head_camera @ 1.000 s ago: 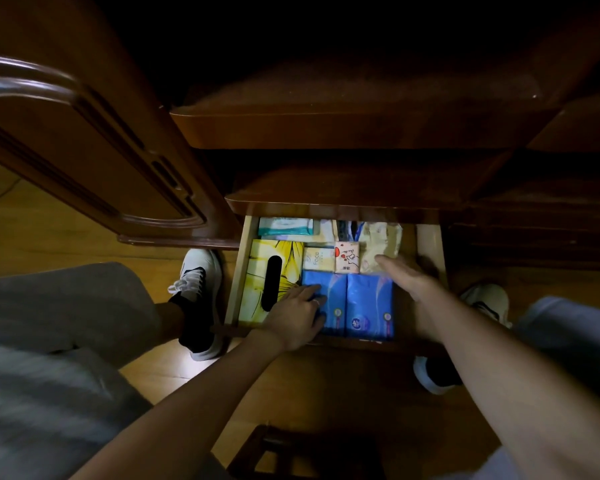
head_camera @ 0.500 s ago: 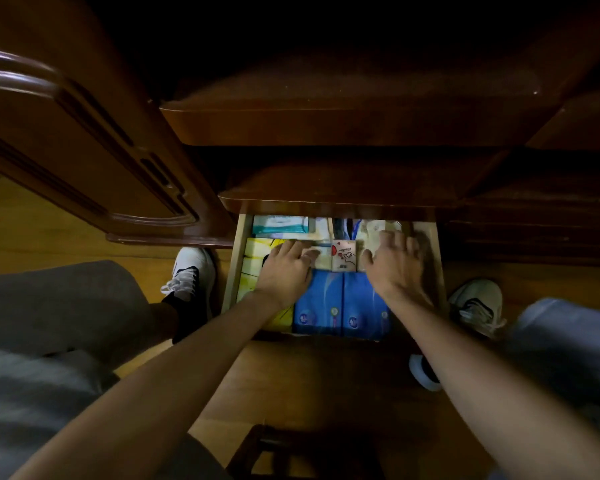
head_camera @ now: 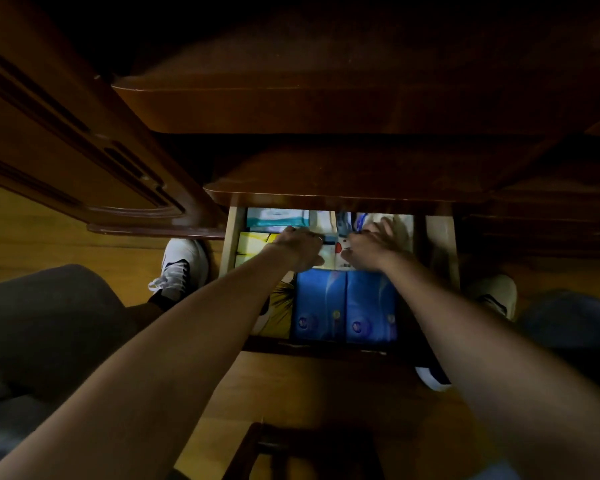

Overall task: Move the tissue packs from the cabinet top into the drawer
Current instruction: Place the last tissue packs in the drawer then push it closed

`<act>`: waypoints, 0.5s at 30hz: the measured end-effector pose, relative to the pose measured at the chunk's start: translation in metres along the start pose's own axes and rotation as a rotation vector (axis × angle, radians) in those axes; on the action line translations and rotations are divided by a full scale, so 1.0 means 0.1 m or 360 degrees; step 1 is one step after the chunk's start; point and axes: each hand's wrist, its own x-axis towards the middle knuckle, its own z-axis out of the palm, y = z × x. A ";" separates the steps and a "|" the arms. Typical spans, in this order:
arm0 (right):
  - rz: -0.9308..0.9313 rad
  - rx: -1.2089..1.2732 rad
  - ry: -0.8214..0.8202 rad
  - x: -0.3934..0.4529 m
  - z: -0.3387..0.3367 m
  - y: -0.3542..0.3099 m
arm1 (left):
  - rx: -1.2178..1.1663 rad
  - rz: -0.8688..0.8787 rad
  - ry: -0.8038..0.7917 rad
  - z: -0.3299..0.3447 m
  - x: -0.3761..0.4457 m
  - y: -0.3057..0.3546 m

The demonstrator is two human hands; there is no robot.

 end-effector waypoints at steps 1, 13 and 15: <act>-0.0021 -0.0001 0.0012 0.00 0.00 0.00 | -0.0035 0.0026 -0.0015 -0.03 0.01 -0.01; -0.0074 -0.0082 0.0082 -0.04 0.17 -0.01 | -0.0076 0.0117 -0.0069 0.02 -0.04 0.01; -0.0054 -0.0108 0.0116 -0.08 0.16 -0.03 | -0.0028 0.0120 -0.0044 0.04 -0.08 0.01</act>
